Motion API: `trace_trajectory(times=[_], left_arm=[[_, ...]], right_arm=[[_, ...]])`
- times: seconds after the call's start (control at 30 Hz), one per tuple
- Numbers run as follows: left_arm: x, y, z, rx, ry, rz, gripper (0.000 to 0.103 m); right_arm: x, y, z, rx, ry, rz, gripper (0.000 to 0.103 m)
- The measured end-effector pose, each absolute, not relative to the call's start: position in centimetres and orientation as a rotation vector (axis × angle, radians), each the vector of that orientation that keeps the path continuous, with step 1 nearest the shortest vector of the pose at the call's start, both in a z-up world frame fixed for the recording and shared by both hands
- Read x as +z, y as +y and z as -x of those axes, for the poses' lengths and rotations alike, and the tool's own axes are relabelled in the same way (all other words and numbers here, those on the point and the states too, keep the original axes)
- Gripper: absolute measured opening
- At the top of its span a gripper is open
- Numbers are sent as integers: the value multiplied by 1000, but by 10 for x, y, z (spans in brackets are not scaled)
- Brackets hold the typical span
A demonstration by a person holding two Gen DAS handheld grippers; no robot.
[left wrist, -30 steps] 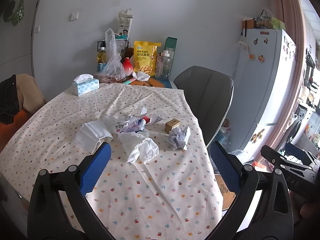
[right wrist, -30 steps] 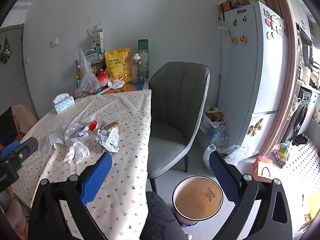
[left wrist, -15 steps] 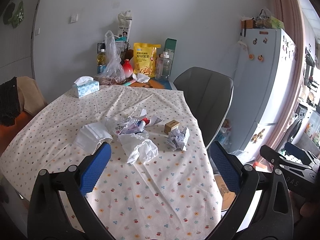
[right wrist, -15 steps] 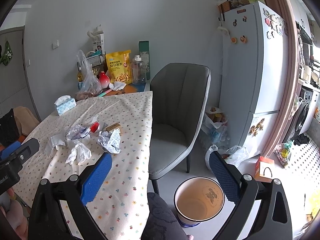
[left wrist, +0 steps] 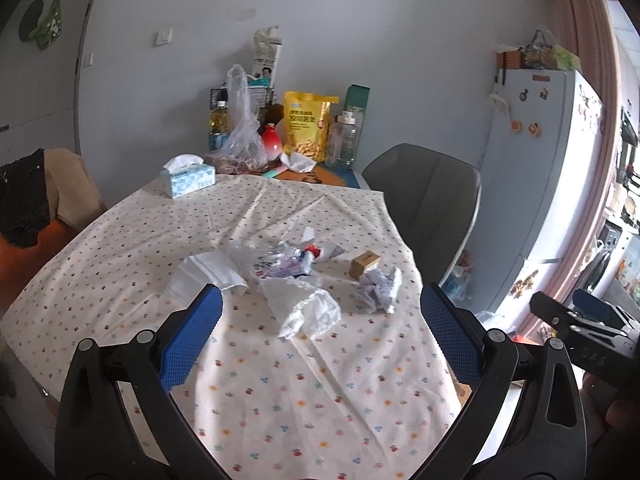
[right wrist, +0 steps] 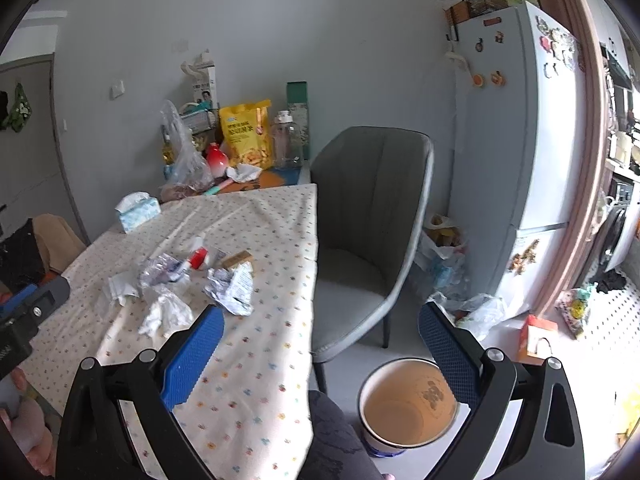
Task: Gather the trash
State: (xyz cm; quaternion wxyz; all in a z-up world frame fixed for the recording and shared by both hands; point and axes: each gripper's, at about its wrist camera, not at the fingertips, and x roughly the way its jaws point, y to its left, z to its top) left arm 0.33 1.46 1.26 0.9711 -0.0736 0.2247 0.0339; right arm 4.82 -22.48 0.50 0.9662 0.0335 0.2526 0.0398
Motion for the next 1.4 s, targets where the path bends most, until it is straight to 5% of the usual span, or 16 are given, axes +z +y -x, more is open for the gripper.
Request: trace_trajectory(times=[0.87,1.13,1.23,1.33,1.4], left_arm=[[-56,122,-80,303,634,212,95],[-84,122,-115,345,738,138,94],[-92,129,-126,344,783,148,77],[-100,134,-131,331,817,182,42],[-101,137,-129,324,823,201,10]], right_arm=[[-24,-162,-135,316,638,-69,95],[-53,-150,-164,365,724,-66,86],[-61,-147,-173,377,752,-68,81],[-69,-144,-182,380,775,-69,77],[-72,-144,-186,385,783,-70,76]])
